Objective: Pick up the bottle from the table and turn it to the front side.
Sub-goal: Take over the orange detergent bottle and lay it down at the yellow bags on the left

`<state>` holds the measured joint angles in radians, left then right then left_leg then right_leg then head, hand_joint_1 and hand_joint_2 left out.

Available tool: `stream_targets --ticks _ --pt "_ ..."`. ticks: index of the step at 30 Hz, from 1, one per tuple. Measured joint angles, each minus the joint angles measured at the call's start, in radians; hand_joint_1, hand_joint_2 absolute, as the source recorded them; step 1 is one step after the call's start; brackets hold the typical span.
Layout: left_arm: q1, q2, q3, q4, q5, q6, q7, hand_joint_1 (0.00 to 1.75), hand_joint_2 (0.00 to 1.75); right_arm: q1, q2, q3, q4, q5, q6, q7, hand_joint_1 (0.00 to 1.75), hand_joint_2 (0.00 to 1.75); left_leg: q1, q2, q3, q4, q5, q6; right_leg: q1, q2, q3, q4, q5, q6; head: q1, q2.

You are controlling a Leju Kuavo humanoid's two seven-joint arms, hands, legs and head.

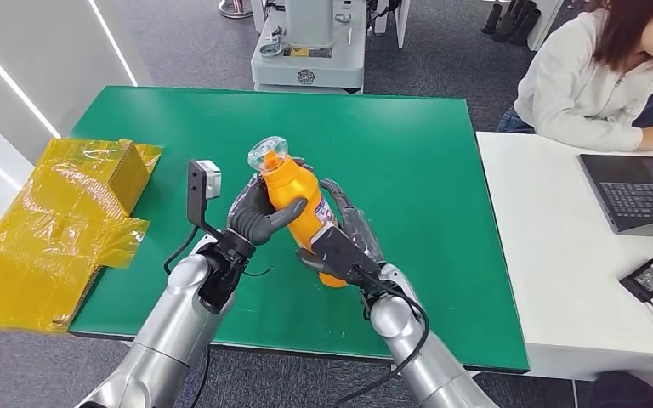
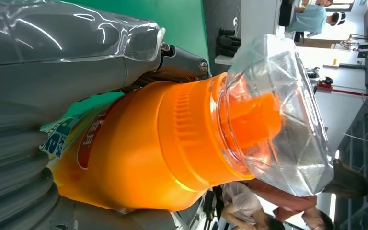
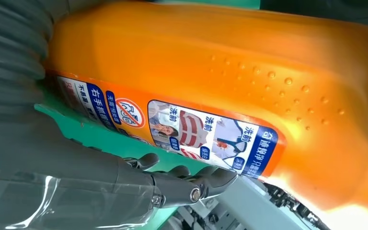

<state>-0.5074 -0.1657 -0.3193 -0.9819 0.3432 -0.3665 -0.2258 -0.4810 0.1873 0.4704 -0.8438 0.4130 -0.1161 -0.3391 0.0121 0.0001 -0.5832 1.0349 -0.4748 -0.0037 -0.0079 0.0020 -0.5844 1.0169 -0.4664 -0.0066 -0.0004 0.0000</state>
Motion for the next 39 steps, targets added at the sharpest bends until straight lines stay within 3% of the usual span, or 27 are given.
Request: stream_targets --ticks 5,12,18,22,30,39 --pt "0.0 0.008 -0.001 0.0 -0.036 0.043 -0.03 1.75 1.75 0.051 -0.014 -0.016 -0.071 -0.05 0.017 -0.017 0.0 1.75 0.0 0.0 0.0 0.0 0.0 0.0 0.0 0.0 0.0 0.0 0.0 0.0 0.0 0.0" --pt "-0.002 0.039 0.013 0.0 -0.188 0.152 -0.095 1.75 1.75 0.215 -0.058 -0.068 -0.298 -0.079 0.013 -0.029 0.0 1.75 0.0 -0.001 -0.001 0.0 0.0 0.0 0.0 -0.001 -0.001 0.0 0.0 0.0 0.0 0.0" --pt "-0.012 0.066 0.02 -0.001 -0.384 0.294 -0.151 1.75 1.75 0.321 -0.081 -0.118 -0.482 -0.094 -0.024 -0.05 0.0 1.75 0.0 -0.001 -0.001 0.0 0.0 0.0 0.0 0.0 -0.001 0.0 0.0 0.0 0.0 0.0" --pt "-0.03 0.088 0.022 -0.005 -0.62 0.454 -0.18 1.75 1.75 0.379 -0.096 -0.143 -0.582 -0.101 -0.034 -0.064 0.0 1.75 0.0 -0.001 -0.001 0.0 0.0 0.0 0.0 -0.001 -0.001 0.0 0.0 0.0 0.0 0.0" --pt "-0.065 0.147 0.041 -0.005 -1.07 0.762 -0.153 1.75 1.75 0.487 -0.111 -0.198 -0.752 -0.097 -0.031 -0.084 0.0 1.75 0.0 0.0 -0.001 -0.001 0.0 0.0 0.0 0.0 -0.001 0.0 0.0 0.0 0.0 0.0" --pt "-0.067 0.187 0.043 0.039 -1.482 0.926 -0.024 1.75 1.75 0.517 -0.111 -0.224 -0.791 -0.087 -0.002 -0.092 0.0 1.75 0.0 0.0 -0.001 -0.001 0.0 0.0 0.0 0.0 -0.001 0.0 0.0 0.0 0.0 0.0"
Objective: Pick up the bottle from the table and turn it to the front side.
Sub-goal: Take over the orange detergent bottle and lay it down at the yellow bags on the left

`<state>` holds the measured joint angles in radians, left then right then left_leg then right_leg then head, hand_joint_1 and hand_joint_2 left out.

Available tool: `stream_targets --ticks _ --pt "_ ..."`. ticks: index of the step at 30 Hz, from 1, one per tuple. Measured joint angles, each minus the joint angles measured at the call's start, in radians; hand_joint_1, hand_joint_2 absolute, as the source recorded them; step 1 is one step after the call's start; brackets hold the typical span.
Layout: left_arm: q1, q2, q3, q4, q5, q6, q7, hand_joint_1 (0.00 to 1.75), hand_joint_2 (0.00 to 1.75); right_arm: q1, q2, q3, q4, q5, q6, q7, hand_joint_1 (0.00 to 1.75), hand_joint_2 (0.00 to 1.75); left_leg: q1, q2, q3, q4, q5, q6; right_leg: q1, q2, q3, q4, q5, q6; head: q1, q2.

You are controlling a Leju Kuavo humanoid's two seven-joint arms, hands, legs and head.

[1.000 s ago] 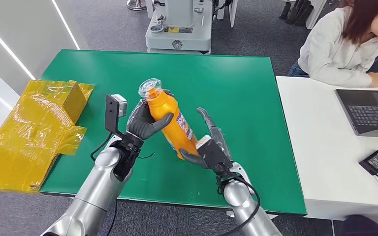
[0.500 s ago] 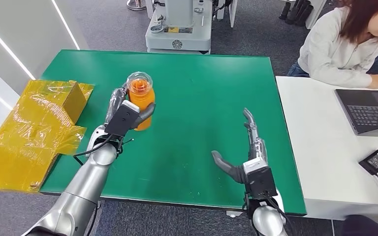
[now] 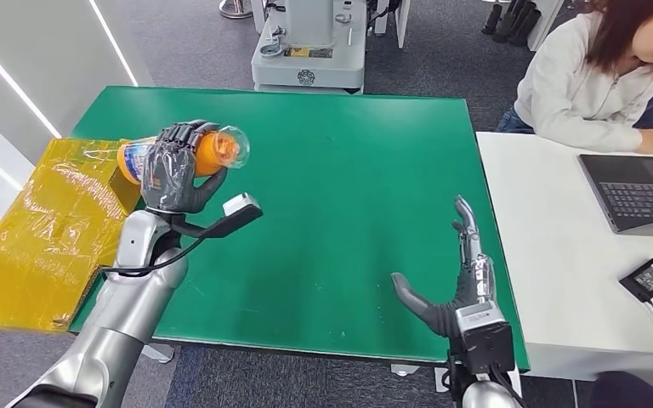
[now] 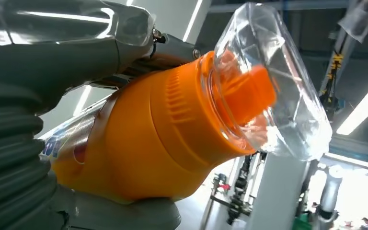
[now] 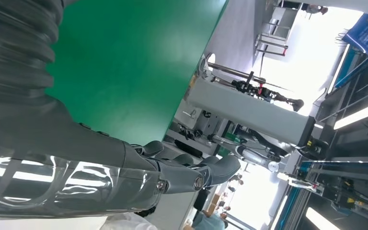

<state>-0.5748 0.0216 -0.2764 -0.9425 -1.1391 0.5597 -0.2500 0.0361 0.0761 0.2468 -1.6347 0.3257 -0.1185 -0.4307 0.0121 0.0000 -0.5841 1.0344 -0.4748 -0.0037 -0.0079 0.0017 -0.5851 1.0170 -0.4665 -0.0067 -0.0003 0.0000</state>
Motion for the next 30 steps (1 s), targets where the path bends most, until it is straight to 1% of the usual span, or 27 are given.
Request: stream_targets --ticks 4,7,9,12,15,24,27,30 --pt "-0.002 0.009 0.0 0.098 -0.227 0.027 0.129 1.75 1.75 -0.001 0.001 -0.012 0.001 0.002 0.022 -0.001 0.0 1.75 0.0 0.0 0.0 0.0 0.0 0.0 0.0 0.0 0.0 0.0 0.0 0.0 0.0 0.0" --pt "-0.006 0.012 0.0 0.19 -0.321 0.018 0.204 1.75 1.75 0.0 0.002 -0.026 -0.001 -0.002 0.045 0.003 0.0 1.75 0.0 0.0 0.0 0.0 0.0 0.0 0.0 0.0 0.0 0.0 0.0 0.0 0.0 0.0" --pt "-0.007 0.016 0.0 0.249 -0.352 0.01 0.238 1.75 1.75 0.002 0.003 -0.036 -0.004 -0.007 0.061 0.008 0.0 1.75 0.0 0.001 0.0 0.0 0.0 0.0 0.0 0.001 0.0 0.0 0.0 0.0 0.0 0.0" --pt "-0.007 0.023 0.0 0.319 -0.362 0.008 0.259 1.75 1.75 0.009 0.006 -0.052 -0.004 -0.017 0.075 0.009 0.0 1.75 0.0 0.001 0.0 0.0 0.0 0.0 0.0 0.001 -0.001 0.0 0.0 0.0 0.0 0.0" --pt "-0.008 0.03 0.0 0.362 -0.363 0.01 0.261 1.75 1.75 0.014 0.008 -0.06 -0.004 -0.019 0.081 0.009 0.0 1.75 0.0 0.001 0.0 0.0 0.0 0.0 0.0 0.001 -0.001 0.0 0.0 0.0 0.0 0.0" --pt "-0.01 0.038 0.0 0.416 -0.365 -0.006 0.271 1.75 1.75 0.019 0.016 -0.075 -0.005 -0.018 0.087 0.008 0.0 1.75 0.0 0.001 0.0 0.0 0.0 0.0 0.0 0.001 -0.001 0.0 0.0 0.0 0.0 0.0" --pt "-0.009 0.053 -0.001 0.434 -0.366 -0.02 0.297 1.75 1.75 0.024 0.019 -0.079 -0.007 -0.016 0.097 0.009 0.0 1.75 0.0 0.001 0.0 0.0 0.0 0.0 0.0 0.001 -0.001 0.0 0.0 0.0 0.0 0.0" --pt "-0.006 0.079 -0.018 0.462 -0.366 -0.036 0.347 1.75 1.75 0.029 0.023 -0.083 -0.009 -0.014 0.111 0.009 0.0 1.75 0.0 0.001 0.0 0.0 0.0 0.0 0.0 0.001 -0.001 0.0 0.0 0.0 0.0 0.0"
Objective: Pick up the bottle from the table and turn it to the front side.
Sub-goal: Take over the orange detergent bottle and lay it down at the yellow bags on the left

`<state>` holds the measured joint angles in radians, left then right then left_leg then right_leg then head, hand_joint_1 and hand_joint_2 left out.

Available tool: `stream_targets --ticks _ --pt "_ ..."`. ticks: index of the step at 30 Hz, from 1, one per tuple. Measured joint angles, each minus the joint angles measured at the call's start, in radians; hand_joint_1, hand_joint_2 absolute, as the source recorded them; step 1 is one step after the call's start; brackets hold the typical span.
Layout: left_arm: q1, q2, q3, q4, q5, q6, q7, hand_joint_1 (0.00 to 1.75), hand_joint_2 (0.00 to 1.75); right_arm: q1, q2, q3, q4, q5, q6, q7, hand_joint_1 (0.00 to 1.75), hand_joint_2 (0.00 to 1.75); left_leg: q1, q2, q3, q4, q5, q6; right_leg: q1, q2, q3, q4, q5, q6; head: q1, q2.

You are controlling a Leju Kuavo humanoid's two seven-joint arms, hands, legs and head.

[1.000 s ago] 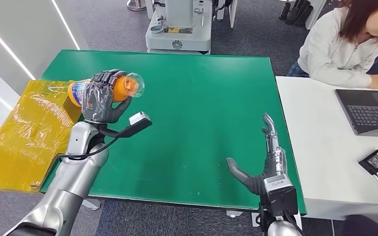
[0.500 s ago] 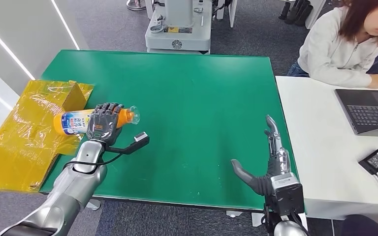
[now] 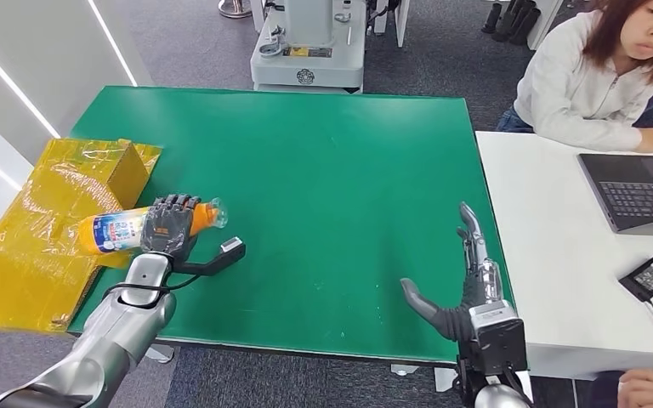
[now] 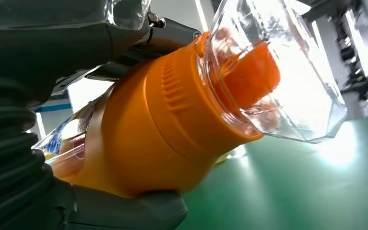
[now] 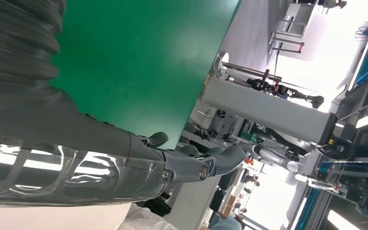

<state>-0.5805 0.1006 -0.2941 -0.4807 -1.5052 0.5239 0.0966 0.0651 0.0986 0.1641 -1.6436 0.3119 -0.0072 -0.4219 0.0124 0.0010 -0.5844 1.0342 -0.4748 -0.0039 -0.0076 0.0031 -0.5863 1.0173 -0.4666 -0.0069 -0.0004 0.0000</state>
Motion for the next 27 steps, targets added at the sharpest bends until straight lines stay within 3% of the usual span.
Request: stream_targets --ticks 4,10,22,23,27 --pt "0.001 0.047 -0.093 0.04 0.0 -0.058 0.081 1.75 1.75 0.0 0.003 -0.009 -0.003 0.01 0.016 0.001 0.0 1.75 0.0 0.0 0.0 0.0 0.0 0.0 0.0 0.0 0.0 0.0 0.0 0.0 0.0 0.0" --pt "-0.019 0.109 -0.218 0.078 0.0 -0.125 0.093 1.75 1.75 0.012 0.004 -0.016 -0.003 0.013 0.029 -0.001 0.0 1.75 0.0 0.0 0.0 0.0 0.0 -0.001 0.0 0.0 0.001 0.0 0.0 0.0 0.0 0.0" --pt "-0.044 0.176 -0.309 0.114 -0.001 -0.138 0.094 1.75 1.75 0.024 0.01 -0.017 -0.003 0.013 0.04 -0.008 0.0 1.75 0.0 0.0 0.002 0.0 0.002 -0.003 0.0 0.0 0.001 0.003 0.0 -0.001 0.0 0.0" --pt "-0.044 0.178 -0.316 0.115 -0.001 -0.132 0.093 1.68 1.75 0.024 0.01 -0.017 -0.003 0.013 0.041 -0.008 0.0 1.75 0.0 0.0 0.002 0.0 0.002 -0.003 0.0 0.0 0.001 0.003 0.0 -0.001 0.0 0.0" --pt "-0.044 0.181 -0.331 0.116 -0.001 -0.11 0.087 0.0 1.75 0.024 0.011 -0.017 -0.003 0.015 0.046 -0.007 0.0 1.75 0.0 0.0 0.002 0.0 0.003 -0.004 0.0 0.0 0.001 0.004 0.0 -0.001 0.0 0.0"
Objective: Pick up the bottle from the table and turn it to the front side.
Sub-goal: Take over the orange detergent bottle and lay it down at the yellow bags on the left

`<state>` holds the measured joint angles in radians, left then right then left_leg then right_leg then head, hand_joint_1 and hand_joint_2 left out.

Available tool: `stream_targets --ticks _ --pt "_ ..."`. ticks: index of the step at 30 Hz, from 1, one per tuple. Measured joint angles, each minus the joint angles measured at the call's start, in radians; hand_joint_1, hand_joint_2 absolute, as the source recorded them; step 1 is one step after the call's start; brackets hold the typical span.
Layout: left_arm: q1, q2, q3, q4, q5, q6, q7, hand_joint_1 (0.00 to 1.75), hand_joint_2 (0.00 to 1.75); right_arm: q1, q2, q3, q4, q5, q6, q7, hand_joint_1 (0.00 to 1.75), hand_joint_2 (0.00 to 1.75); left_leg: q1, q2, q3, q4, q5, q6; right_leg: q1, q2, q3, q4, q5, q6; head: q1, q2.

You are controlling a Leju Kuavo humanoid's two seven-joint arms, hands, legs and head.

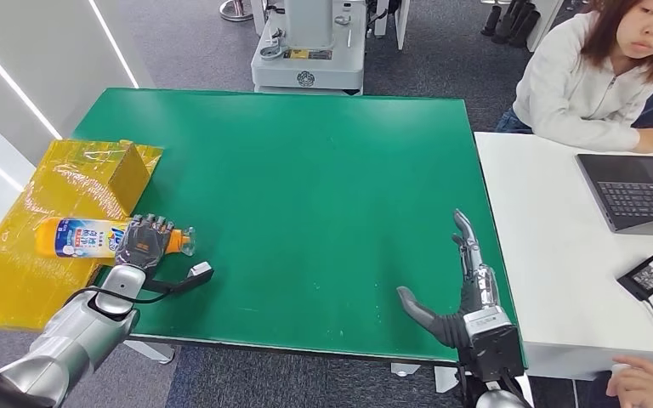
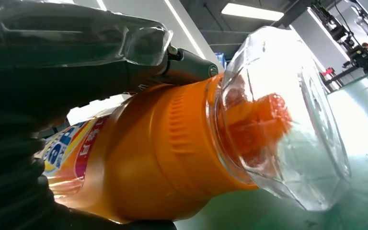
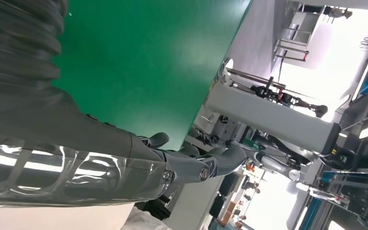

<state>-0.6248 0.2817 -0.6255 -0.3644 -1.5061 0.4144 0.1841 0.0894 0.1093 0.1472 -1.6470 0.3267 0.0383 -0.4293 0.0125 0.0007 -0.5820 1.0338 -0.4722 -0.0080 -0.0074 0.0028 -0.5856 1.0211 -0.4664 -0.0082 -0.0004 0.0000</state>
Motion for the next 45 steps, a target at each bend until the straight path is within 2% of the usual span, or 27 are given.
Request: stream_targets --ticks 19,26,31,33,36,40,45 --pt "-0.008 -0.01 -0.002 0.0 0.001 0.067 -0.066 0.0 1.75 -0.002 0.002 0.0 -0.002 -0.001 -0.002 0.013 0.0 1.75 0.0 0.0 0.0 0.0 0.0 0.0 0.0 -0.001 0.0 0.0 0.0 0.0 0.0 0.0" --pt "0.001 -0.031 0.052 0.0 0.002 0.119 -0.093 0.0 1.75 -0.003 -0.005 0.0 -0.002 -0.017 -0.021 0.017 0.0 1.75 0.0 -0.001 0.0 0.0 0.0 0.0 0.0 -0.001 0.0 0.0 0.0 0.0 0.0 0.0" --pt "0.023 -0.088 0.168 -0.009 0.011 0.239 -0.152 0.0 1.75 -0.001 -0.01 0.0 -0.001 -0.024 -0.041 0.018 0.0 1.75 0.0 0.0 -0.001 0.0 0.0 0.0 0.0 -0.001 0.0 -0.001 0.0 0.0 0.0 0.0" --pt "0.035 -0.112 0.215 -0.031 0.028 0.261 -0.183 0.0 1.75 0.001 -0.012 0.0 -0.001 -0.027 -0.048 0.019 0.0 1.75 -0.001 0.0 -0.001 0.0 0.0 0.0 -0.001 -0.001 -0.001 -0.001 0.0 0.0 0.0 0.0" --pt "0.073 -0.16 0.295 -0.117 0.086 0.273 -0.274 0.0 1.75 0.007 -0.012 0.0 -0.001 -0.033 -0.058 0.023 0.0 1.75 -0.001 -0.001 -0.001 0.001 0.0 0.0 -0.001 -0.001 -0.001 -0.001 0.0 0.0 0.0 0.0" --pt "0.142 -0.252 0.382 -0.286 0.242 0.238 -0.382 0.0 1.75 0.015 -0.012 0.0 -0.001 -0.029 -0.07 0.027 0.0 1.75 -0.001 -0.002 -0.002 0.001 0.0 0.0 -0.001 -0.002 -0.002 -0.001 0.0 0.0 0.0 0.0" --pt "0.226 -0.328 0.393 -0.521 0.466 0.123 -0.442 0.0 1.75 0.022 -0.006 0.0 -0.001 -0.017 -0.074 0.026 0.0 1.75 -0.001 -0.001 -0.003 0.001 -0.001 0.001 -0.002 -0.001 -0.002 -0.002 0.0 0.0 0.0 0.0"
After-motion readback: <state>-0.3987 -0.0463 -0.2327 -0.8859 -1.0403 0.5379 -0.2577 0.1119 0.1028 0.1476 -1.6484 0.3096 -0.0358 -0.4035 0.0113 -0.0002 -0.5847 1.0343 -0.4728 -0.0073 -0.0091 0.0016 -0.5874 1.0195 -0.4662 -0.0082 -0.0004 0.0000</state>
